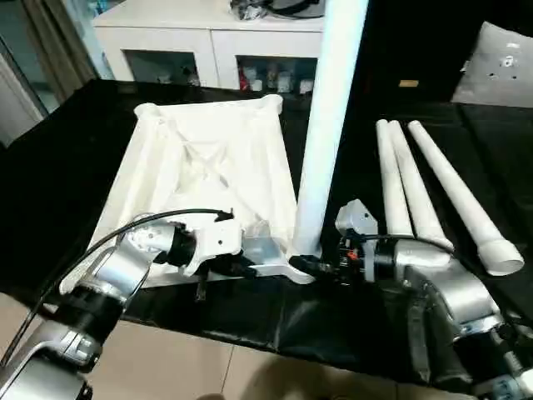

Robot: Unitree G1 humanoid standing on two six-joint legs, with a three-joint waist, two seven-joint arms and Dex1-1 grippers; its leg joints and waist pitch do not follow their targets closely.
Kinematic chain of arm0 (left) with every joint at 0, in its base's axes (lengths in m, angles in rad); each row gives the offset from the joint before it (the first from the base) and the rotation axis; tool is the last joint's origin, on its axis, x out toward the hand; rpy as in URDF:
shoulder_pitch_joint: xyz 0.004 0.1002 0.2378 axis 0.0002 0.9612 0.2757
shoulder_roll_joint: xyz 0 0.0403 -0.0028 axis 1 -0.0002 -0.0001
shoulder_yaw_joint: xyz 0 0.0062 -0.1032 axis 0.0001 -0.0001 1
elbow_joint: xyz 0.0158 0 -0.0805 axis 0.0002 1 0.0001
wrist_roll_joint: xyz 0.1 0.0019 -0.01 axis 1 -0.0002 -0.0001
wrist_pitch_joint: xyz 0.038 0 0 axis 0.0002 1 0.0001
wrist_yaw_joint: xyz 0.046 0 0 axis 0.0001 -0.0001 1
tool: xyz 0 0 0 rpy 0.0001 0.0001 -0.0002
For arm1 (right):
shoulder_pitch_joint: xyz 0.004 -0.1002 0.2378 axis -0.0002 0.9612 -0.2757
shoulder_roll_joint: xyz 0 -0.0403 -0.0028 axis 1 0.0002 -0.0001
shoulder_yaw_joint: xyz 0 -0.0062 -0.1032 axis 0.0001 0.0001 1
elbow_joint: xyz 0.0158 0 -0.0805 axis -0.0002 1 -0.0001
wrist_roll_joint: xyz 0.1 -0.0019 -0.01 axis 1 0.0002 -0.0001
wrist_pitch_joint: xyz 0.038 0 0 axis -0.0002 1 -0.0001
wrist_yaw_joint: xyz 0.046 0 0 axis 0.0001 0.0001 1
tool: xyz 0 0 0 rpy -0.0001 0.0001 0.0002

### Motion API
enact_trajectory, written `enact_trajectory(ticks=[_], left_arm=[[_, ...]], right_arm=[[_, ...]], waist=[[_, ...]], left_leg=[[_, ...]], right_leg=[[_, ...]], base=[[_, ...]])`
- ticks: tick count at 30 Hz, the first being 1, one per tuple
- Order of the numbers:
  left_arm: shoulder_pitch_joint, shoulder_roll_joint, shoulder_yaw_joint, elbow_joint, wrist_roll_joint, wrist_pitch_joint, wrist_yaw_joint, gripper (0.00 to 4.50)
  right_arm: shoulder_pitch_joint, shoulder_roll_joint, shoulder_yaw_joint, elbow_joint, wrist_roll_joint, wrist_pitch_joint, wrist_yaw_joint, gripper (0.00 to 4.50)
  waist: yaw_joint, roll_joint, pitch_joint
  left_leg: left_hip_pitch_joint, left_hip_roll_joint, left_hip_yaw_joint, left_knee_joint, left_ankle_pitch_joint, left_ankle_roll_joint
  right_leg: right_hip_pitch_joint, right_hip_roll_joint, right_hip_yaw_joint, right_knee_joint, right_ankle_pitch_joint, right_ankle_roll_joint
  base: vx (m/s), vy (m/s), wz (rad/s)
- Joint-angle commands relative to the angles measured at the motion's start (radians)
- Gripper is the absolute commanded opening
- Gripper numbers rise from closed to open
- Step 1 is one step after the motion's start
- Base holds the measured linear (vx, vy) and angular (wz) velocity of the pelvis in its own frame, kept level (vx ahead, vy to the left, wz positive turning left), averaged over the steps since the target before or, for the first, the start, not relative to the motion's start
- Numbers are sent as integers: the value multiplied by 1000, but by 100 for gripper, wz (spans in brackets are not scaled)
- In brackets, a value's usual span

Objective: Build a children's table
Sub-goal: Rotate leg to tighten

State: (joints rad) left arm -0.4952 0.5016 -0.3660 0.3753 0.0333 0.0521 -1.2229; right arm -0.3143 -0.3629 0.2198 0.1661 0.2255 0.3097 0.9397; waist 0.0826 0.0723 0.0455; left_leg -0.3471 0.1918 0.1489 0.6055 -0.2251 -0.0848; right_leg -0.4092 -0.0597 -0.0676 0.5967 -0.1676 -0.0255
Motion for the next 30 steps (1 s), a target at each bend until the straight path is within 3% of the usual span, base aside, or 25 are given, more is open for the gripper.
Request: enact_trajectory(ticks=[1,2,3,5,6,7,9,10,13,19,22,28,30], left_arm=[[10,-22,1,-74,-19,37,34,0],[36,-46,21,-130,-19,106,101,0],[38,-47,22,-132,-19,109,104,0],[72,-89,44,-206,-10,193,199,0],[81,-109,49,-227,5,219,242,0],[94,-143,49,-264,31,262,296,0],[108,-181,45,-307,60,311,353,0],[113,-197,42,-326,70,332,376,0],[113,-272,29,-347,91,386,470,0],[83,-291,42,-322,113,401,524,0],[86,-278,45,-325,115,404,513,0],[67,-226,64,-263,101,354,485,0],[59,-207,66,-234,88,319,453,0]], right_arm=[[12,41,21,47,-31,52,-96,272],[9,104,-4,74,-34,71,-194,272],[9,107,-5,75,-34,72,-198,272],[2,175,-29,105,-43,77,-301,270],[0,199,-37,116,-47,74,-338,270],[-6,229,-44,137,-59,69,-387,269],[-13,261,-56,162,-74,63,-447,269],[-17,273,-62,173,-81,61,-476,269],[-35,305,-92,217,-86,57,-545,269],[-47,306,-111,235,-104,33,-561,269],[-48,306,-129,233,-97,19,-566,339],[-19,248,-134,180,-69,-50,-465,387],[2,211,-129,146,-62,-72,-403,396]], waist=[[-6,-3,-59],[-9,-4,-59],[-13,-4,-58],[-32,-5,-50],[-35,-4,-49],[-42,-14,-46],[-50,-9,-42],[-52,-11,-44],[-51,-15,-45],[-47,-11,-51],[-45,-9,-54],[-42,0,-61],[-38,-4,-64]], left_leg=[[-11,25,1,-75,-118,29],[-8,24,2,-75,-135,24],[-6,26,1,-78,-148,15],[-10,20,-2,-84,-188,2],[-5,20,-2,-84,-202,0],[-3,18,-3,-84,-221,4],[-1,15,-4,-84,-242,5],[0,13,-5,-83,-243,9],[4,10,-2,-80,-234,23],[-6,14,-6,-84,-217,32],[-9,16,-5,-83,-188,35],[-12,18,-2,-77,-139,50],[-13,18,-2,-74,-124,57]], right_leg=[[67,-73,42,-63,-236,-202],[67,-73,42,-68,-269,-191],[66,-75,43,-68,-294,-186],[65,-73,38,-83,-420,-144],[62,-73,38,-86,-447,-133],[59,-72,36,-96,-494,-116],[55,-72,34,-103,-559,-92],[54,-73,33,-108,-581,-79],[45,-67,34,-114,-575,-69],[53,-66,36,-102,-471,-90],[57,-67,39,-92,-390,-120],[62,-67,40,-78,-243,-178],[66,-68,40,-75,-224,-180]], base=[[0,0,0],[0,0,0],[0,0,0],[0,0,0],[0,0,0],[0,0,0],[0,0,0],[0,0,0],[0,0,0],[0,0,0],[0,0,0],[0,0,0],[0,0,0]])
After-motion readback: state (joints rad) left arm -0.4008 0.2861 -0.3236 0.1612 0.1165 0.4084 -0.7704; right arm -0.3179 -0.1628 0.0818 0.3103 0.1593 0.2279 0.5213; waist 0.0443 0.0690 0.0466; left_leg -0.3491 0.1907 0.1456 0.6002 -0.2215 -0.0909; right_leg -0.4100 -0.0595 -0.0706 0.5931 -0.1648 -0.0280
